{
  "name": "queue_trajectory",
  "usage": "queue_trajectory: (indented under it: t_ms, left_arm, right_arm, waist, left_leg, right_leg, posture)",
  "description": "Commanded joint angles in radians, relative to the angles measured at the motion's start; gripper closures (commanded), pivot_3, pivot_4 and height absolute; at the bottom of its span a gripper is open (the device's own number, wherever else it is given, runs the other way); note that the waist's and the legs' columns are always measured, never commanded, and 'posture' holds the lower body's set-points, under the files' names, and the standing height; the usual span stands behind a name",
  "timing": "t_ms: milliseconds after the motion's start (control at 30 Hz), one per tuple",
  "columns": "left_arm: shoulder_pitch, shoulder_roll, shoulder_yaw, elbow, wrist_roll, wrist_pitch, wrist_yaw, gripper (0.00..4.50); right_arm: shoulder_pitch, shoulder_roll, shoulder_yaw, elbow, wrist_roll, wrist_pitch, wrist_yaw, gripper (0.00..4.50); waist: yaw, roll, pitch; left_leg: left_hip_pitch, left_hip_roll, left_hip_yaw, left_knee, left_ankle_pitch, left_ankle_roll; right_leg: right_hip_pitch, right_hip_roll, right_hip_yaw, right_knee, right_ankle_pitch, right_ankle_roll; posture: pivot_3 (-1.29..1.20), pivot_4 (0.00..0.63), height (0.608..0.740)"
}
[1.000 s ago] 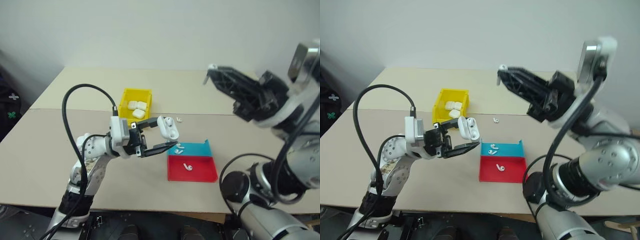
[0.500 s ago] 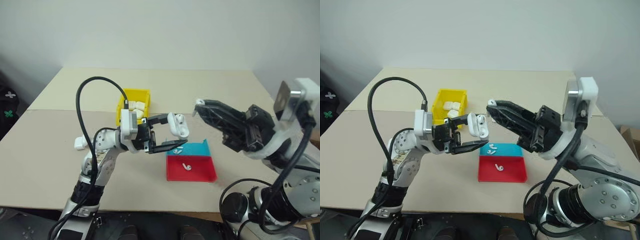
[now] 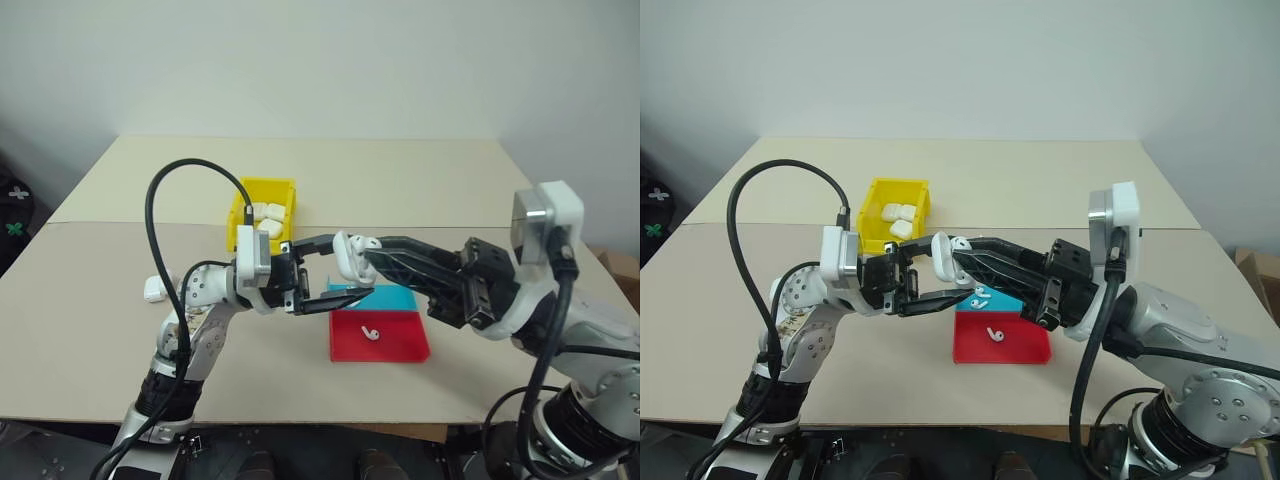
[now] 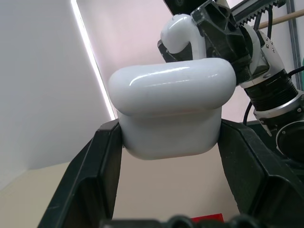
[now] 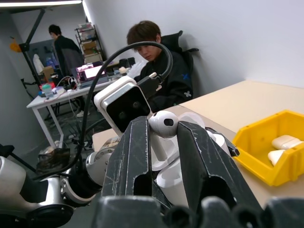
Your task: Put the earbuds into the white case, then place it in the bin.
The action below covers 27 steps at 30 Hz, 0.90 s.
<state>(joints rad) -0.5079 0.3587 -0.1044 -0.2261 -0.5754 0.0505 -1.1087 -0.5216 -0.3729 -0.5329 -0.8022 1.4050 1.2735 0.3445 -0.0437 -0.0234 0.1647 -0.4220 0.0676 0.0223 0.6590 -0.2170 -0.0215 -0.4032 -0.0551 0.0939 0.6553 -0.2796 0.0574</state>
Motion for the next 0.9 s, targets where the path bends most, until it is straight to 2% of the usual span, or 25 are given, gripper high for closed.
queue_trajectory:
  t_ms: [33,467,900]
  left_arm:
    - [-0.004,-0.007,0.007,-0.037,-0.007,-0.005,0.012,1.73]
    - [-0.005,-0.013,0.008,-0.033,-0.008,-0.008,0.007,1.73]
    - [0.001,-0.015,0.005,-0.030,0.000,-0.016,0.006,1.73]
  right_arm:
    - [0.033,-0.066,0.044,-0.008,0.075,-0.119,-0.043,3.81]
    - [0.142,-0.243,0.169,-0.019,0.084,-0.378,-0.061,3.81]
    - [0.174,-0.324,0.252,-0.014,0.081,-0.481,-0.063,3.81]
  waist:
    - [0.000,0.000,0.000]
    - [0.002,0.000,0.000]
    - [0.004,-0.001,0.000]
  left_leg:
    - [0.000,0.000,0.000,0.000,0.000,0.000]
    - [0.000,0.000,0.000,0.000,0.000,0.000]
    - [0.000,0.000,0.000,0.000,0.000,0.000]
  right_leg:
    - [0.000,0.000,0.000,0.000,0.000,0.000]
    - [0.000,0.000,0.000,-0.001,0.000,0.000]
    - [0.000,0.000,0.000,-0.001,0.000,0.000]
  posture:
    - [0.00,0.150,0.740]
    - [0.00,0.150,0.740]
    - [0.00,0.150,0.740]
